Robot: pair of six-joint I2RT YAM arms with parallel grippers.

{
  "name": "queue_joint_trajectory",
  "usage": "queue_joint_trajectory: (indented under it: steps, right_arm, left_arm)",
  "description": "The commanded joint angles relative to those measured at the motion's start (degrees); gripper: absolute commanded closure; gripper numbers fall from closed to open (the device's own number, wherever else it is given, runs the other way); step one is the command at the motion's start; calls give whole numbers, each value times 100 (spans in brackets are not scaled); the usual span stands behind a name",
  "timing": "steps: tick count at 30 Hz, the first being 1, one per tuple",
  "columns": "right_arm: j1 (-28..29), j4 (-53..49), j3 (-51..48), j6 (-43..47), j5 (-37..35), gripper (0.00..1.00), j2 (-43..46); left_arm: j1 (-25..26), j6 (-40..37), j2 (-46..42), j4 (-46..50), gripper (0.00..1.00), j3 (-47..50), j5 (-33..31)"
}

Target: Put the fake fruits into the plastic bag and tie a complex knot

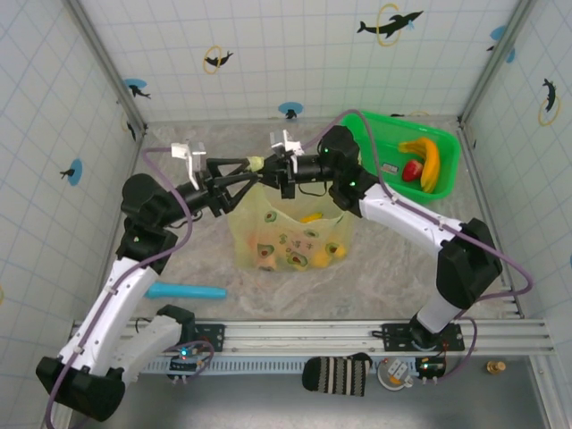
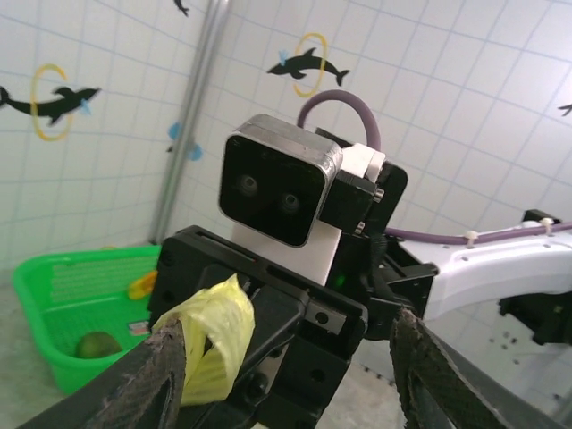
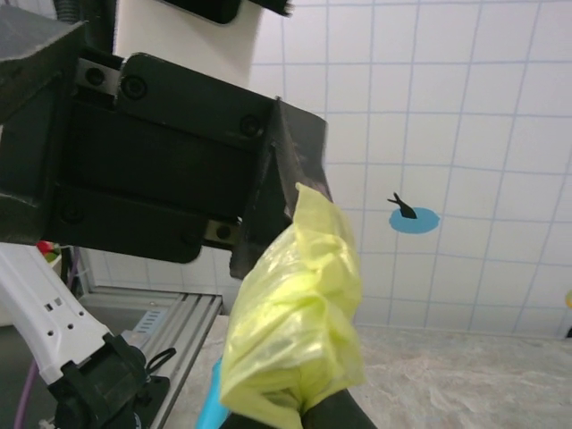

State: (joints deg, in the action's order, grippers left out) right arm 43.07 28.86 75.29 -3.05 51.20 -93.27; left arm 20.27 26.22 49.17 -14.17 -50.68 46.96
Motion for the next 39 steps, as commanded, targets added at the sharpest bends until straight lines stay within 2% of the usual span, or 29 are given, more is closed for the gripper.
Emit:
queue_joint_trajectory:
  steps: [1, 4, 7, 12, 14, 17, 22, 28, 29, 30, 34, 36, 39]
  right_arm:
    - [-136, 32, -128, 120, -211, 100, 288]
    - [-196, 14, -170, 125, -216, 100, 318]
    - [-255, 43, -181, 73, -170, 100, 345]
    - [-299, 620, -159, -584, 183, 100, 286]
    - [-300, 842, -130, -851, 308, 100, 245]
    - [-276, 1135, -178, -1135, 345, 100, 231]
    - [-208, 1263, -155, -1327, 493, 100, 179]
    - [-168, 1245, -196, -1321, 482, 100, 212]
    - [-168, 1257, -218, -1321, 466, 100, 221]
    - [-173, 1281, -259, -1325, 440, 100, 230]
    - [-137, 1612, -599, -1400, 264, 100, 348]
    - [-116, 1790, -835, -1456, 48, 100, 440]
    - [-26, 2316, -1285, -1514, -320, 100, 604]
  left_arm:
    - [20, -512, -234, 332, 36, 179, -493]
    - [13, -710, -390, 573, 36, 274, -695]
    - [15, -942, -661, 697, 37, 471, -1161]
    - [20, -1471, -953, 410, 34, 1056, -1719]
    - [20, -1438, -893, 55, 32, 1317, -1542]
    - [45, -1403, -603, -686, 29, 1643, -810]
    - [172, -1324, -14, -1910, 28, 1885, -811]
    - [371, -821, 514, -3440, 28, 2059, -240]
    - [364, -849, 552, -3584, 28, 2094, -184]
    - [574, -884, 568, -3663, 28, 2122, -109]
    - [627, -1025, 519, -3485, 30, 2196, -108]
    - [627, -1357, 436, -3237, 30, 2220, -163]
    - [665, -1252, 474, -3485, 32, 2347, -256]
